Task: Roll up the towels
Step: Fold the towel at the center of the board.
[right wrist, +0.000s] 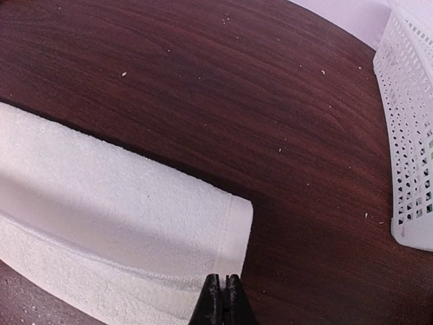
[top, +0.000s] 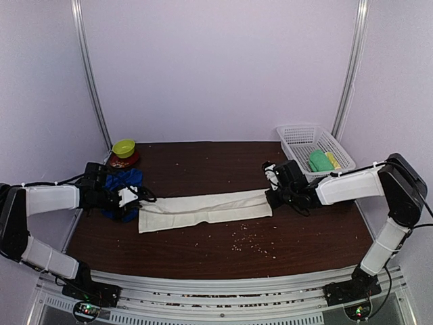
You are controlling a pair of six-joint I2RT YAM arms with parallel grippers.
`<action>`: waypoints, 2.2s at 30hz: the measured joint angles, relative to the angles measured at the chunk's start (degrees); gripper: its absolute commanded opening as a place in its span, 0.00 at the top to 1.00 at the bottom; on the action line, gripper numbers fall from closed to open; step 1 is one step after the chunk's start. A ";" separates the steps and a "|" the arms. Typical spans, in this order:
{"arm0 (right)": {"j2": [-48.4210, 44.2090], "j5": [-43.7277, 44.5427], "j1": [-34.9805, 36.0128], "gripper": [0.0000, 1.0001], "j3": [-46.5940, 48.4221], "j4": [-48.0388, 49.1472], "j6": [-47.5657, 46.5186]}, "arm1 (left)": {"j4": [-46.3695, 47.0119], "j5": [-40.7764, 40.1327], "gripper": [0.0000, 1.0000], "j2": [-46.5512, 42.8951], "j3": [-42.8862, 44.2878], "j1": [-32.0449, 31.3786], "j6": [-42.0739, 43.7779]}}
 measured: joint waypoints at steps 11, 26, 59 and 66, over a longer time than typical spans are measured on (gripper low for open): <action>3.98 0.04 1.03 1.00 1.03 -2.60 -0.15 | -0.85 -1.01 1.00 1.55 -1.29 0.00 3.41; 6.27 3.74 2.32 1.00 3.45 -4.15 -0.15 | -5.84 -0.76 0.81 2.82 -1.42 0.00 9.09; 6.01 10.34 3.82 0.25 4.42 -10.73 -0.81 | -24.65 0.52 0.36 -3.45 5.38 0.00 16.44; 1.75 11.65 3.82 0.15 5.81 -14.27 -0.02 | -21.27 2.32 0.33 -1.46 9.42 0.00 7.50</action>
